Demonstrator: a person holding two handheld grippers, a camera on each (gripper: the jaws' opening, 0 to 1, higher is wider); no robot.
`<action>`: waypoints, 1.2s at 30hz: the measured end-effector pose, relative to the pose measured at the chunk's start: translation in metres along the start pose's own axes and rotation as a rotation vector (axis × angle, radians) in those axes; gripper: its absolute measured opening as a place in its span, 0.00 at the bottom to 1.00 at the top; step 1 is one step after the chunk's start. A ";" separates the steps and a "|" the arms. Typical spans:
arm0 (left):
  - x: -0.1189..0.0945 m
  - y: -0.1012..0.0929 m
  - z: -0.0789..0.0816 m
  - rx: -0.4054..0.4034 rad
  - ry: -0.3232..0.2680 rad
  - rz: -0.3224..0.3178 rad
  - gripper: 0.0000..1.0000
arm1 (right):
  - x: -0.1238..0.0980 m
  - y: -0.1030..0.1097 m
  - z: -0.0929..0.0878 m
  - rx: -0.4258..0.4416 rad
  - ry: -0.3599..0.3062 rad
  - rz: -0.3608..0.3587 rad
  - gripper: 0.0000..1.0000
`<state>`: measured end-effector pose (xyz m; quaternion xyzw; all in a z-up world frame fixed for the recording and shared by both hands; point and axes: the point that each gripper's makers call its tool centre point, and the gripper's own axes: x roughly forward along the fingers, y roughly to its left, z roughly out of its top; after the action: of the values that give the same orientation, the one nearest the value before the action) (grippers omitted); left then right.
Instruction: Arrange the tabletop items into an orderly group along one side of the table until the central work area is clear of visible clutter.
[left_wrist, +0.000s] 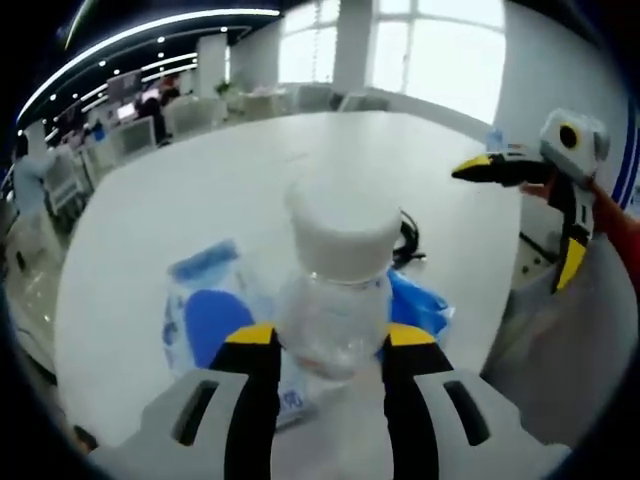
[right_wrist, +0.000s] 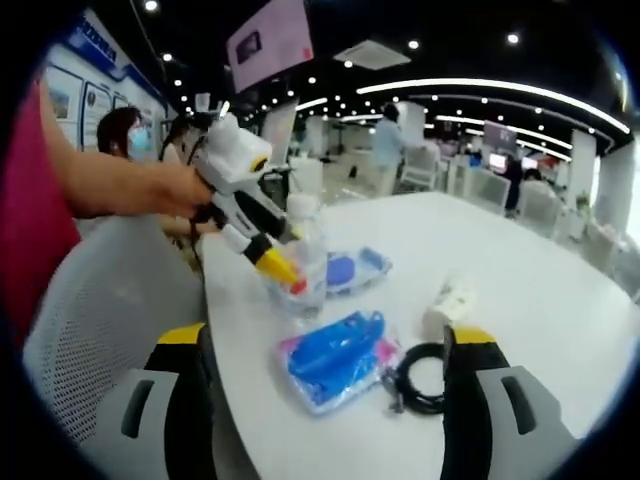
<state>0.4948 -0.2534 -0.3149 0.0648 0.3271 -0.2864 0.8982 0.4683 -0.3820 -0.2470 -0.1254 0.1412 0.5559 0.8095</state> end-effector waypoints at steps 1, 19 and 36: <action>0.000 0.000 0.000 0.004 -0.005 -0.008 0.36 | 0.002 -0.002 0.008 -0.002 -0.014 0.013 0.94; 0.008 -0.002 0.008 0.160 -0.046 -0.211 0.36 | 0.055 0.001 0.040 -0.080 -0.092 0.230 0.84; 0.014 -0.005 0.014 0.198 -0.134 -0.381 0.36 | 0.124 0.007 0.030 -0.052 -0.089 0.364 0.70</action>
<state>0.5083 -0.2679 -0.3123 0.0705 0.2431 -0.4854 0.8368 0.5069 -0.2610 -0.2651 -0.0941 0.1111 0.7017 0.6975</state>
